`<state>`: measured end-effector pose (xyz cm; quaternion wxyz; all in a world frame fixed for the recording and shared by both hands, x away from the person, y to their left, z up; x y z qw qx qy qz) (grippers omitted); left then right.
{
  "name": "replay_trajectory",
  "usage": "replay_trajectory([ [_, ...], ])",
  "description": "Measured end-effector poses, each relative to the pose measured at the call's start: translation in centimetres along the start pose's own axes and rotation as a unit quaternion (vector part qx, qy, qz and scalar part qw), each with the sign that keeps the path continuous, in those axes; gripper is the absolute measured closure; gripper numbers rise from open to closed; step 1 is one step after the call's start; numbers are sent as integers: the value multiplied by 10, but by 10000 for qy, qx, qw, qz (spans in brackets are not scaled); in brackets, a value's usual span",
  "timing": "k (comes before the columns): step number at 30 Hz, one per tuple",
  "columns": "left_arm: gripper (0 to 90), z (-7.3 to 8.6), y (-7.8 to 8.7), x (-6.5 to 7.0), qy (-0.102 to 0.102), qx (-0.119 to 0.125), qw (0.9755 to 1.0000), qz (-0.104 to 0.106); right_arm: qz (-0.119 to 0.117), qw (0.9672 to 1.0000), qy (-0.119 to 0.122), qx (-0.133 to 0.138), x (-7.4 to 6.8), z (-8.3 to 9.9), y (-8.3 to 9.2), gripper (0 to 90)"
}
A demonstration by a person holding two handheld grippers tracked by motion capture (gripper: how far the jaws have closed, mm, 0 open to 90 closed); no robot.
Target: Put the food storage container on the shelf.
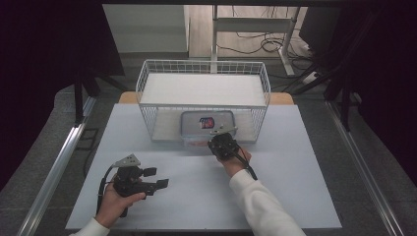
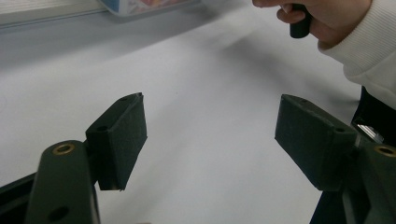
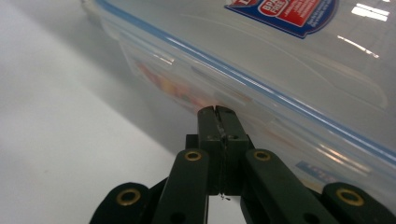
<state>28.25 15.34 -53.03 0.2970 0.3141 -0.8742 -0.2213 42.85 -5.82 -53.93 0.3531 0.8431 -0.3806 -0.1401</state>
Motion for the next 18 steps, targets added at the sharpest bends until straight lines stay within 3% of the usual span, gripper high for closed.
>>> replay_trajectory([
  [10, 247, 0, 0, -1, -1, 2, 10000, 0, 104, 9999, -106, 25, 8, -11, -13, 890],
  [16, 248, -1, -1, -1, 92, 27, 9999, 72, 82, 9995, -305, 61, 11, -17, -19, 891],
  [18, 247, -1, -3, -1, 64, -20, 10000, 52, 84, 9996, -254, 50, 11, -18, -21, 890],
])
Point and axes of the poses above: each handheld gripper's, and its own axes: y roughly backward along the jaws, z roughly out of its underside, x roughly to its right, the point moved 7 cm from there along -y, roughly forward along the jaws, and after that the axes turned 2 degrees about -x, right-handed, at the moved point
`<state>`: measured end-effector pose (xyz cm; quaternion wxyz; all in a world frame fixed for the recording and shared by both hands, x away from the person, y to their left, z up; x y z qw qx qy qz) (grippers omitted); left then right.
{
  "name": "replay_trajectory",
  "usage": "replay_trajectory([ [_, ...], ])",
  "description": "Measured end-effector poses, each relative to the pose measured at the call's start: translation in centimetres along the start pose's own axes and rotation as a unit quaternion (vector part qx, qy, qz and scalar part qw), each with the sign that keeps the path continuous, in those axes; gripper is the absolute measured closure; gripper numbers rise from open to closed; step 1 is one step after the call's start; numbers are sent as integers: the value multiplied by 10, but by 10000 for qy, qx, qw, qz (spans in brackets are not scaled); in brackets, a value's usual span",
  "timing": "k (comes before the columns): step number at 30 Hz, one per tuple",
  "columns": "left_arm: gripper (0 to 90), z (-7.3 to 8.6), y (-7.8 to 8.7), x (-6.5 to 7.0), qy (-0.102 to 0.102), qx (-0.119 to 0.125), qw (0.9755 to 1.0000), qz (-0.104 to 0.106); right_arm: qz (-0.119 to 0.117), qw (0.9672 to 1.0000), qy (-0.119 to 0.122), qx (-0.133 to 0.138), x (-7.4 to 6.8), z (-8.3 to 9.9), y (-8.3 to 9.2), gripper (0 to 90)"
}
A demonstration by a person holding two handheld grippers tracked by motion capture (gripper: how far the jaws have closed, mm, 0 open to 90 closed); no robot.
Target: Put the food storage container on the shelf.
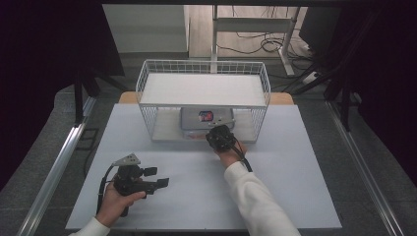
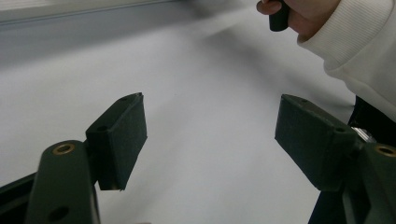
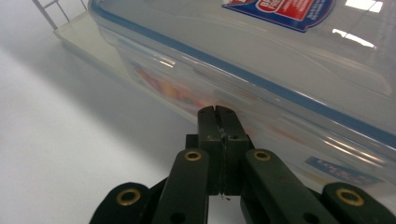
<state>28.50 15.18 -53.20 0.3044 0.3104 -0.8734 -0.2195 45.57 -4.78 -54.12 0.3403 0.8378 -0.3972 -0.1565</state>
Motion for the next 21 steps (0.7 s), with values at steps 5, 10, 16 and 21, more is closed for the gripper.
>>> replay_trajectory([
  [5, 247, -1, 0, -2, 35, 18, 10000, -78, -38, 10000, -76, 38, 2, -3, -4, 890],
  [10, 247, 1, 2, -2, 40, 23, 9999, -149, -101, 9999, -42, 75, 1, -2, 2, 890],
  [16, 249, 4, 6, -5, 95, 66, 9996, -274, -320, 9990, 225, 199, -7, -1, 31, 890],
  [21, 249, 8, 11, -6, 4, 64, 9987, -515, -541, 9967, 563, 201, -15, 12, 65, 890],
])
Point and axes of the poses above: each handheld gripper's, and its own axes: y roughly backward along the jaws, z roughly out of its underside, x roughly to its right, the point moved 7 cm from there along -y, roughly forward along the jaws, and after that the axes turned 2 degrees about -x, right-handed, at the moved point
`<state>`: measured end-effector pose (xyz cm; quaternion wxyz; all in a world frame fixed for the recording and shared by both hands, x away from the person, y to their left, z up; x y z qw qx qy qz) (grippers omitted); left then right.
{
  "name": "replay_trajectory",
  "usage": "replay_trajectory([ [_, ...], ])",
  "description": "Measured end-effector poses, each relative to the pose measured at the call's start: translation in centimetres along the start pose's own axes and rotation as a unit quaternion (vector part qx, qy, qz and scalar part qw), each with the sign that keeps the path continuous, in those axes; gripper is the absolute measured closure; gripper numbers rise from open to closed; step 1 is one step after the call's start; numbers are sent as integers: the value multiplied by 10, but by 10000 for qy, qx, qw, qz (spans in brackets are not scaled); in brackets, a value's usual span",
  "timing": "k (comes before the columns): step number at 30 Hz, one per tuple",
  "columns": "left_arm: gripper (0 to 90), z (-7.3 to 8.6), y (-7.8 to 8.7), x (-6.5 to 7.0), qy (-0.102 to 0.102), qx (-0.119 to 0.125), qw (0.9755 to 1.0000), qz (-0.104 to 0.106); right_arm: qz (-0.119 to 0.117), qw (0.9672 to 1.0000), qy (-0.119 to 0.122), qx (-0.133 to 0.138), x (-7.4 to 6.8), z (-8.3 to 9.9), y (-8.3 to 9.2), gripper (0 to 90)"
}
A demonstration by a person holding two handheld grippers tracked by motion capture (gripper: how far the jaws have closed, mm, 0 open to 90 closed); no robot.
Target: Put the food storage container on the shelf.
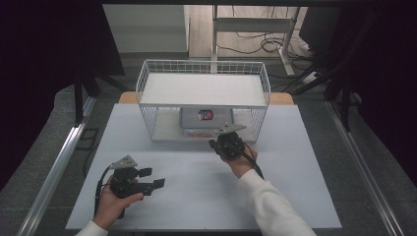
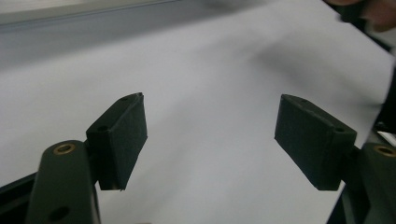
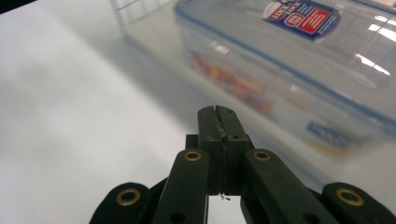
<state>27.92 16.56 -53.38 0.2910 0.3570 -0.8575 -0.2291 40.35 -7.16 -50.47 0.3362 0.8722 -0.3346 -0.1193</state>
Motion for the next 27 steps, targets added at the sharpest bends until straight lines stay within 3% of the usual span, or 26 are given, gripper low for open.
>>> replay_trajectory([
  [4, 249, 2, 2, -3, 18, 12, 10000, -81, -164, 9998, 74, 54, -2, 20, 36, 890],
  [9, 249, 4, 0, -7, 51, -22, 9999, -145, -227, 9997, 77, -9, 6, 63, 74, 888],
  [13, 249, 4, -2, -11, 47, -60, 9997, -227, -277, 9991, -299, -67, 20, 104, 98, 856],
  [15, 249, 4, -2, -11, 41, -75, 9996, -254, -262, 9989, -394, -51, 25, 115, 106, 746],
  [17, 249, 5, -2, -11, 49, -82, 9996, -250, -173, 9987, -474, 27, 29, 124, 113, 531],
  [18, 249, 5, -3, -11, 47, -80, 9996, -256, -152, 9985, -514, 88, 30, 128, 116, 469],
  [22, 247, 5, -3, -13, 24, -104, 9995, -305, 1, 9983, -558, 158, 34, 133, 122, 354],
  [27, 247, 6, -2, -15, -27, -109, 9992, -376, 7, 9985, -523, 144, 32, 131, 119, 307],
])
Point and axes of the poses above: each handheld gripper's, and its own axes: y roughly backward along the jaws, z roughly out of its underside, x roughly to its right, the point moved 7 cm from there along -y, roughly forward along the jaws, and after that the axes turned 2 degrees about -x, right-handed, at the moved point
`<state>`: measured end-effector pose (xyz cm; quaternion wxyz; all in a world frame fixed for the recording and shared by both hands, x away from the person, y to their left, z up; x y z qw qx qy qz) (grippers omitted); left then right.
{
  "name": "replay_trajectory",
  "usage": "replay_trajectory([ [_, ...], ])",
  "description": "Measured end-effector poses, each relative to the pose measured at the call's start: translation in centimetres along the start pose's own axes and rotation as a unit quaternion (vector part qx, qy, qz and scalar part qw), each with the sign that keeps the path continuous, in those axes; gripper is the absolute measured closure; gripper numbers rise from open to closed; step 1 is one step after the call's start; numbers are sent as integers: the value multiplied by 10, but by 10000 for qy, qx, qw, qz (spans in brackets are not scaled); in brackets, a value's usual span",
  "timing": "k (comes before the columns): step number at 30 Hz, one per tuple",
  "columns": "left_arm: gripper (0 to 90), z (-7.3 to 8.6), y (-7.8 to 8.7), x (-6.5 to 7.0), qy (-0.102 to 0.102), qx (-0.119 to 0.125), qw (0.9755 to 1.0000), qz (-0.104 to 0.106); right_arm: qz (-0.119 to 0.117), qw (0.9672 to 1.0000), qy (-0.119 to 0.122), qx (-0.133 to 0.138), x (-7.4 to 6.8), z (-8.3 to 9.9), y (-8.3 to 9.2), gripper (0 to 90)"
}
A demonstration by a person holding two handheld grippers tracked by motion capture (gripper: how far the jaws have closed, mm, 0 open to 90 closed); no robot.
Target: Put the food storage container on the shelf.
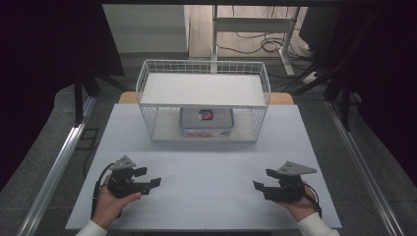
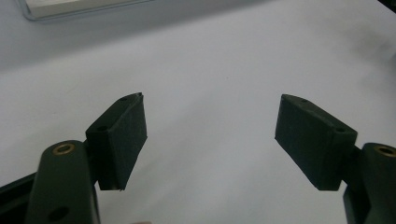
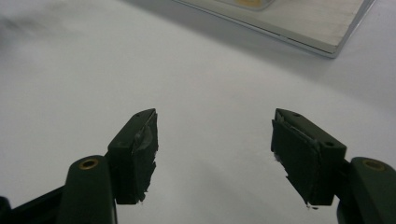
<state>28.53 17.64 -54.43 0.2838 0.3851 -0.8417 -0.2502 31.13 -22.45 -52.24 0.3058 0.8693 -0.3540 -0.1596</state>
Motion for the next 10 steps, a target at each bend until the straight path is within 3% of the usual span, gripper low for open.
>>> replay_trajectory([
  [10, 234, 0, -1, -3, -4, 28, 10000, -77, 299, 9994, -103, 106, 9, 1, -2, 231],
])
Point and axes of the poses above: each handheld gripper's, and its own axes: y roughly backward along the jaws, z roughly out of its underside, x roughly to its right, the point moved 7 cm from there along -y, roughly forward along the jaws, and after that the axes turned 2 degrees about -x, right-handed, at the moved point
